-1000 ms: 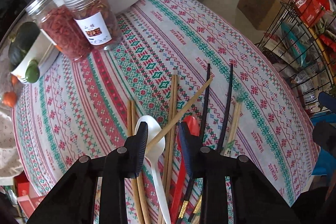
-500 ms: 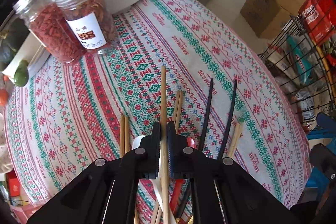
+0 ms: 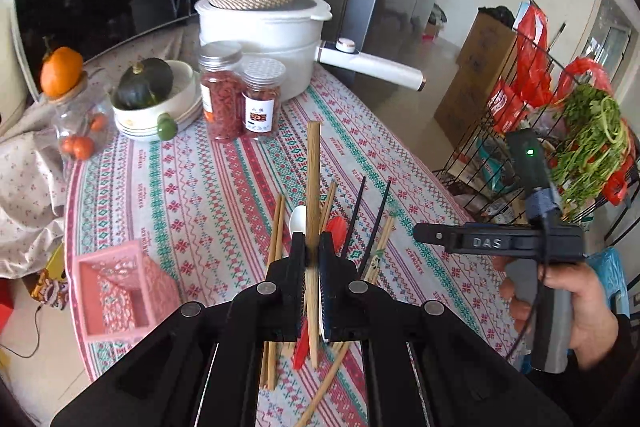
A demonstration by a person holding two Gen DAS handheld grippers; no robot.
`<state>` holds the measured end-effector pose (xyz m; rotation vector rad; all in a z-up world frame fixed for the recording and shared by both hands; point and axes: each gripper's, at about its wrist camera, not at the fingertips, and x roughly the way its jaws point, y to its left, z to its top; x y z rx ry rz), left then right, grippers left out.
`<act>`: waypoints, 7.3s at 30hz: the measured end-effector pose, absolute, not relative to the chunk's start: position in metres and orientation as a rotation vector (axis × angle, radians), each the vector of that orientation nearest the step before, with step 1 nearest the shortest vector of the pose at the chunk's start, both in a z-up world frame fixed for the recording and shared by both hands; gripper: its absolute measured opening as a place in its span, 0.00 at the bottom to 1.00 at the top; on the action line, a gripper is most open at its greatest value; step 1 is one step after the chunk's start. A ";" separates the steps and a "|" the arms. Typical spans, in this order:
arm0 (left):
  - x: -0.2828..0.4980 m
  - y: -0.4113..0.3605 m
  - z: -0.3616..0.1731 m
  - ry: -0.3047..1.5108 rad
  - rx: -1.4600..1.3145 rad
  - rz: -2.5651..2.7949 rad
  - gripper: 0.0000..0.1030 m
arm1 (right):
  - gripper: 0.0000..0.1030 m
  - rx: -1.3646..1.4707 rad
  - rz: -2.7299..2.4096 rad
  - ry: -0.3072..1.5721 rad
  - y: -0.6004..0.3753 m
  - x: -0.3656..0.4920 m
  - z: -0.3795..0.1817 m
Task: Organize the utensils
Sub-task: 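Lift the wooden chopstick with the left tool while the right tool grasps another wooden chopstick, then lower both chopsticks into the pink basket and open both tools, then grasp the white plastic spoon by its handle with the left tool, then lift the white spoon with the left tool while the right tool grasps the red spoon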
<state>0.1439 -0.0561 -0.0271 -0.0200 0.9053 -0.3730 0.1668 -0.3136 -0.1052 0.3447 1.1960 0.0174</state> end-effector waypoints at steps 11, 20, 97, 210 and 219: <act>0.071 0.018 -0.012 0.748 -0.163 -0.298 0.06 | 0.84 0.362 0.175 1.252 -0.238 0.168 -0.114; 0.043 0.064 0.000 0.704 -0.203 -0.269 0.06 | 0.31 0.301 0.304 1.286 -0.146 0.192 -0.131; 0.148 0.110 -0.037 0.688 -0.282 0.068 0.66 | 0.39 0.511 0.560 0.912 -0.100 0.194 -0.034; 0.101 0.003 -0.057 0.888 -0.250 -0.343 0.36 | 0.43 0.315 0.421 1.183 -0.237 0.233 -0.160; 0.097 0.007 -0.050 0.831 -0.262 -0.306 0.36 | 0.06 0.208 0.298 1.169 -0.229 0.227 -0.158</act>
